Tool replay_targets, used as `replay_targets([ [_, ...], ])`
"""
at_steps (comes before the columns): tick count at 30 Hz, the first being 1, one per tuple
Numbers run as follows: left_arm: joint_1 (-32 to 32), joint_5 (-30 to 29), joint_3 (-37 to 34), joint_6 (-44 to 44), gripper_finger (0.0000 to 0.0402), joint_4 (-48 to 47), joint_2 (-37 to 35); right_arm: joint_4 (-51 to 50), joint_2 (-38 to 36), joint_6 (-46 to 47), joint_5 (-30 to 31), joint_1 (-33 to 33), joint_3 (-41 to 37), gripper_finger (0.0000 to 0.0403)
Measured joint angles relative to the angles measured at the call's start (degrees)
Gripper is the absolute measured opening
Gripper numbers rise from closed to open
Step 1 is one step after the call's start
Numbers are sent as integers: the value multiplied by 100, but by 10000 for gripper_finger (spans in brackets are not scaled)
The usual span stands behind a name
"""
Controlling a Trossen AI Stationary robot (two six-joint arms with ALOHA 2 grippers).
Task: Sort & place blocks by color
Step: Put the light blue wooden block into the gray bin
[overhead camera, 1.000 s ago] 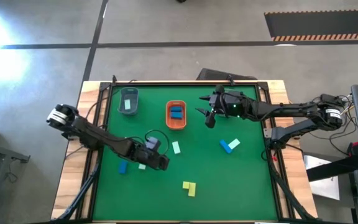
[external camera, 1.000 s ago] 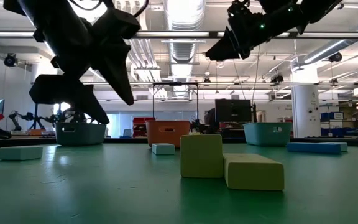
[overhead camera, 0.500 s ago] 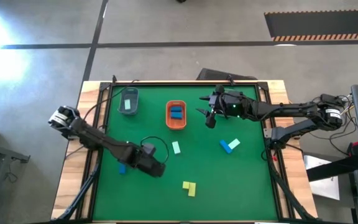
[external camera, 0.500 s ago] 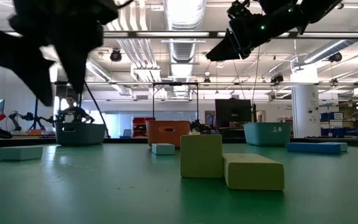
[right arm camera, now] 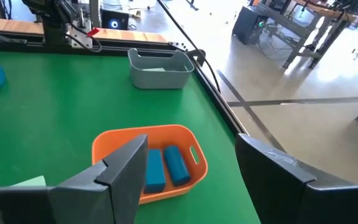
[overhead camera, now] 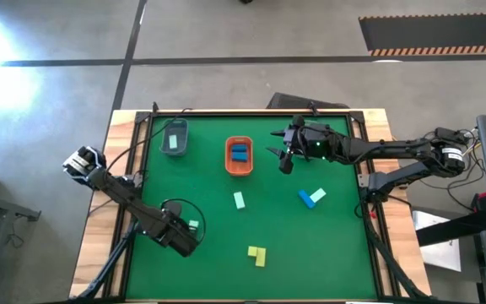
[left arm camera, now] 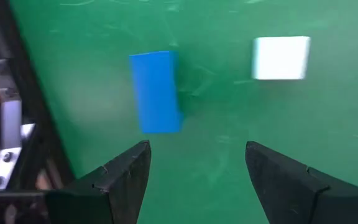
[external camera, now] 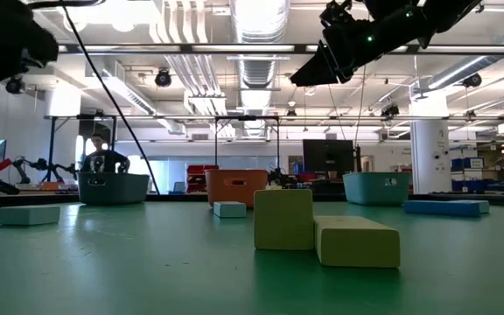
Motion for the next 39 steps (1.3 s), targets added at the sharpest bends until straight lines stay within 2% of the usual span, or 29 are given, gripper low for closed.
replay_targets([
  [13, -21, 1, -490, -3, 246, 95, 0, -44, 0, 20, 0, 0, -11, 233],
  [20, 46, -75, -411, -13, 246, 339, 2, -120, 2, 45, 1, -1, -13, 233],
  [25, 200, -686, -313, 59, 246, 790, 2, -129, 2, 63, 2, 0, -13, 233],
  [30, 448, -1374, -297, 753, 246, 1820, 74, -172, 4, 66, 7, 0, -13, 233],
  [34, 639, -1459, -296, 1152, 246, 2006, 337, -175, 4, 63, 9, -2, -13, 233],
  [39, 742, -1382, -300, 1208, 246, 1965, 632, -189, 4, 15, 12, -2, -13, 233],
])
